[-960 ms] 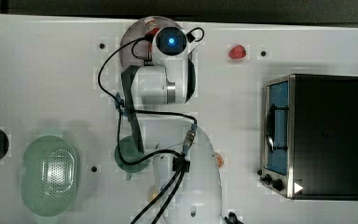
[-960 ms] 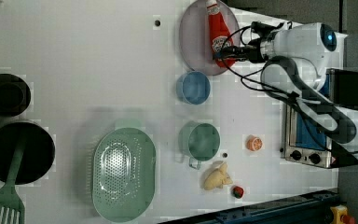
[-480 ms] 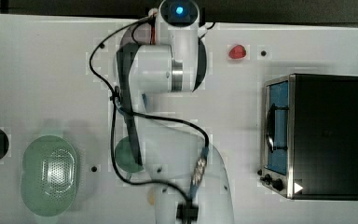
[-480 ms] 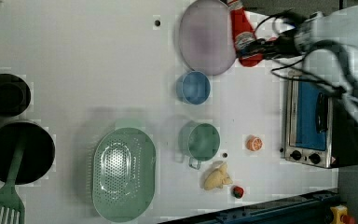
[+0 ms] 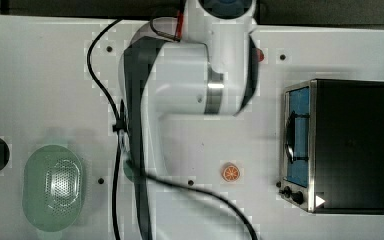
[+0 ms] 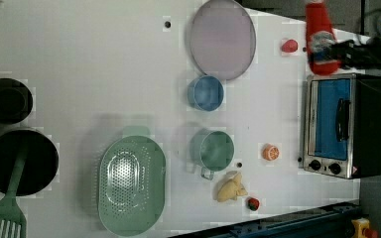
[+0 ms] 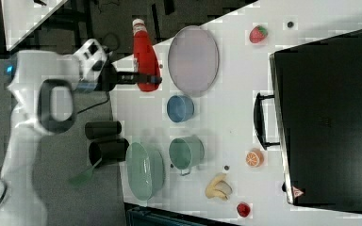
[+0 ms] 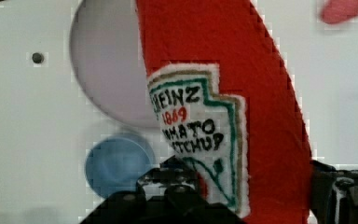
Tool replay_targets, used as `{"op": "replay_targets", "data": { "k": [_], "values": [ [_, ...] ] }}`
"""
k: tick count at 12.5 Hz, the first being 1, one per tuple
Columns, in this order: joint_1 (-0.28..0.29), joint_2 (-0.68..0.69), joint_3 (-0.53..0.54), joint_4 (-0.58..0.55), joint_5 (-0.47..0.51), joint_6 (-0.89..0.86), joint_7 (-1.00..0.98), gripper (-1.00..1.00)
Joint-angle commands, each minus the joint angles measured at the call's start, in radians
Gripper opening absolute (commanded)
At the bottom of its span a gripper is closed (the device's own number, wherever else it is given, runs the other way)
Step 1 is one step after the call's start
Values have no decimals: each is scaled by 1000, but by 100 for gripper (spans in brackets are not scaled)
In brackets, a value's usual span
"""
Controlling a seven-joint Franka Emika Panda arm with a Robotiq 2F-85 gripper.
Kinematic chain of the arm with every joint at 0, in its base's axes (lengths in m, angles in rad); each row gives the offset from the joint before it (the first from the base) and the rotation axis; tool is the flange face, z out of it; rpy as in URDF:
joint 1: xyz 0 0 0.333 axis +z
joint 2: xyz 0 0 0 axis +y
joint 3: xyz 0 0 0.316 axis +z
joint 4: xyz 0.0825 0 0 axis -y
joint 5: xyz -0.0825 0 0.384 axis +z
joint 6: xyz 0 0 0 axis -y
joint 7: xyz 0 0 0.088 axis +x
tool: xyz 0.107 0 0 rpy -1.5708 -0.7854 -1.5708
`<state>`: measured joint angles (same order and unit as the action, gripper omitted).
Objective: Pick ketchup from plate and place it on table.
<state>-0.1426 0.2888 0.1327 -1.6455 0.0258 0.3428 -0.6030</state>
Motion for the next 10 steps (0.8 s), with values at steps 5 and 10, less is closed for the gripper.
{"op": "replay_targets", "data": {
  "k": [5,10],
  "values": [
    [-30,-206,-27,-398,10,123,155,27],
    [-30,-198,-30,-633,10,393,156,27]
  ]
}}
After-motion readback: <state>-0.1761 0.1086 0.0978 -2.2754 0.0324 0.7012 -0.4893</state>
